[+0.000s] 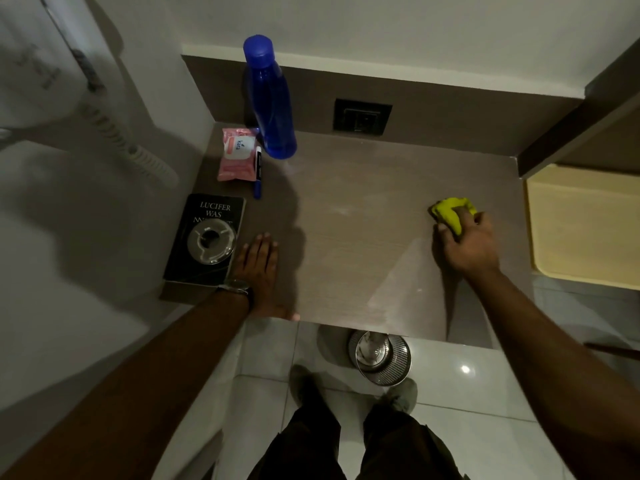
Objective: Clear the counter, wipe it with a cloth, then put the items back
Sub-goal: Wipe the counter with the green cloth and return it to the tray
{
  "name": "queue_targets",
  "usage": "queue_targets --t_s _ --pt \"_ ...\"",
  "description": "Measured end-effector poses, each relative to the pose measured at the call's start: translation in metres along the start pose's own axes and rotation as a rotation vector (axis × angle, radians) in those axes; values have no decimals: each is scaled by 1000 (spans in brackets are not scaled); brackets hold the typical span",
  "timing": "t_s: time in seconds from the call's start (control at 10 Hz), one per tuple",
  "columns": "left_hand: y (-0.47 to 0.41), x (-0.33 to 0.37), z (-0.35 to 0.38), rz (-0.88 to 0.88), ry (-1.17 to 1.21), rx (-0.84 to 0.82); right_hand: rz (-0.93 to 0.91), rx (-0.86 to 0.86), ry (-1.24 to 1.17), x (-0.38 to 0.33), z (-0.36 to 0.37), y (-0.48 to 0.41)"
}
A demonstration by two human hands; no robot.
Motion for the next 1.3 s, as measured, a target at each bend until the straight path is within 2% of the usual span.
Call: queue_targets --t_s 0.1,0.3,0.4,0.5,0.6,0.7,0.8,1.0,1.2,1.3 --pt "-2 -1 -2 0 -53 -6 -124 -87 -29 -44 19 20" --pt "2 1 -6 7 -39 5 -618 -286 -135 -138 63 138" --pt "5 3 -7 13 -60 7 -767 -385 -146 -129 66 171" --pt "6 4 -7 -10 -92 9 -870 -382 -181 -107 54 179" --pt "3 2 -6 -2 -101 2 -683 -239 -303 -93 35 142" --pt "3 1 -5 22 -72 -23 -416 -101 -251 -104 29 67" --pt "3 1 -5 22 -46 34 -263 -135 -217 -144 45 -2" --pt "1 1 -1 54 14 120 -262 -177 -280 -248 75 -75" --pt "-6 2 12 107 51 105 -589 -314 -100 -310 92 -74" --pt "-8 2 15 102 79 94 -680 -382 -61 -299 93 -50"
Point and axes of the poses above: each hand's wrist, its own y-axis away from the middle knuckle, its own z-axis out of the palm, x = y × z, the point moved 7 cm from there along -y, towards the middle knuckle, and after that the axes turned 11 degrees about -z, right-handed, at the moved point
